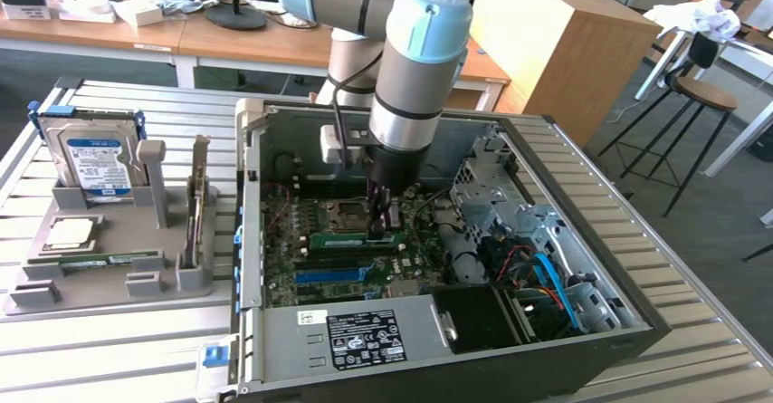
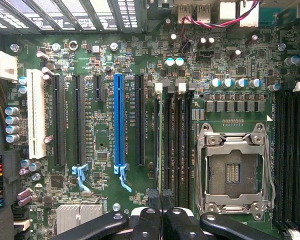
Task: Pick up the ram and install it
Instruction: 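Insert the ram into the slot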
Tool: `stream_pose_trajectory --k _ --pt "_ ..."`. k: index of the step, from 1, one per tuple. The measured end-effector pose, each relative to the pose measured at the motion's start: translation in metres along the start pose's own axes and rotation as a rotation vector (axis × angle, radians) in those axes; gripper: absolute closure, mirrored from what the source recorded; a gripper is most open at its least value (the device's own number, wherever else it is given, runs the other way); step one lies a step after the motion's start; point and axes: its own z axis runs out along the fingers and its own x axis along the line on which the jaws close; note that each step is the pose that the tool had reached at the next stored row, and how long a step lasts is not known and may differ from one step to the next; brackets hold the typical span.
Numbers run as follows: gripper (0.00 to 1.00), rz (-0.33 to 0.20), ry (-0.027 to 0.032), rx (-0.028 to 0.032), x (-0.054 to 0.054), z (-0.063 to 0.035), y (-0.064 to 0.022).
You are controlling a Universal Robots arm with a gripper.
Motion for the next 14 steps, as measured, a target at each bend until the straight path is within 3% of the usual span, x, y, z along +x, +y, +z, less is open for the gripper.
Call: stream_pose_trajectory --k 14 --pt "0.89 -0.006 0.0000 -0.0001 0.0000 0.0003 0.0000"
